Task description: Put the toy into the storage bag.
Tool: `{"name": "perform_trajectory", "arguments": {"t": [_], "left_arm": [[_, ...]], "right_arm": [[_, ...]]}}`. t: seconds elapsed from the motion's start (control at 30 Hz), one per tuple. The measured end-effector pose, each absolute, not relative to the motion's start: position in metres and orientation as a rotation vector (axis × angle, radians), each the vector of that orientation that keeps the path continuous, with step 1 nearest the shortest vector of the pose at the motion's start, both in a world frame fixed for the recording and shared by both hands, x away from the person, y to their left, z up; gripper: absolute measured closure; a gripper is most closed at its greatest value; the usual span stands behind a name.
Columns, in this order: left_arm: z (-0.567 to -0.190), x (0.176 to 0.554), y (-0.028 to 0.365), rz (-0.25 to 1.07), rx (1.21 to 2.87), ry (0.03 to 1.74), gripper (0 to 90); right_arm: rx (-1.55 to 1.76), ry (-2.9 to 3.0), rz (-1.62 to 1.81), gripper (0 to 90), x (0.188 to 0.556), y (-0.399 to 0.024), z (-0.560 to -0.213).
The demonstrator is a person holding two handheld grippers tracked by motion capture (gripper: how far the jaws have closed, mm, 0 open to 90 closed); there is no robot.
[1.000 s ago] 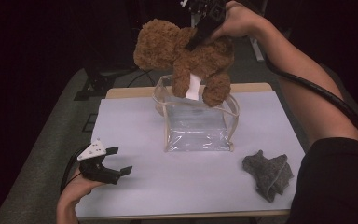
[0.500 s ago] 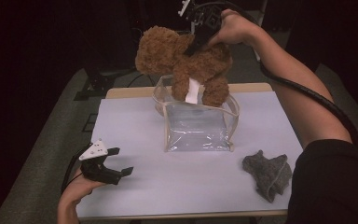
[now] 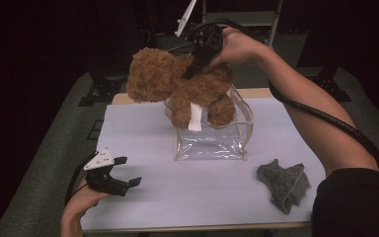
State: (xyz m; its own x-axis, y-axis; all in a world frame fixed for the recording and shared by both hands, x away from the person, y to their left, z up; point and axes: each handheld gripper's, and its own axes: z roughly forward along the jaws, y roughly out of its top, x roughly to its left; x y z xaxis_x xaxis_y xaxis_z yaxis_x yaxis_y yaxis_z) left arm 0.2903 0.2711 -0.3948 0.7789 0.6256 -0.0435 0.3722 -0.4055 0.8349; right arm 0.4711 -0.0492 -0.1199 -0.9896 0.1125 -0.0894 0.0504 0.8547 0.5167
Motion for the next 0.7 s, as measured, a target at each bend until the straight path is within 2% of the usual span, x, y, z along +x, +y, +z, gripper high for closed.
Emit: {"name": "perform_trajectory", "arguments": {"t": [0.17,0.37,0.7], "left_arm": [[-0.395,0.29,0.27,0.34,2.042,0.746,5.6],[-0.396,0.29,0.273,0.341,2.038,0.755,5.6],[-0.396,0.29,0.273,0.339,2.041,0.755,5.6]], "right_arm": [[0.128,2.943,0.808,63.1,0.472,-0.047,-0.131],[0.225,2.941,0.803,63.1,0.494,-0.061,-0.143],[0.415,2.85,0.848,63.2,0.518,-0.094,-0.135]]}}
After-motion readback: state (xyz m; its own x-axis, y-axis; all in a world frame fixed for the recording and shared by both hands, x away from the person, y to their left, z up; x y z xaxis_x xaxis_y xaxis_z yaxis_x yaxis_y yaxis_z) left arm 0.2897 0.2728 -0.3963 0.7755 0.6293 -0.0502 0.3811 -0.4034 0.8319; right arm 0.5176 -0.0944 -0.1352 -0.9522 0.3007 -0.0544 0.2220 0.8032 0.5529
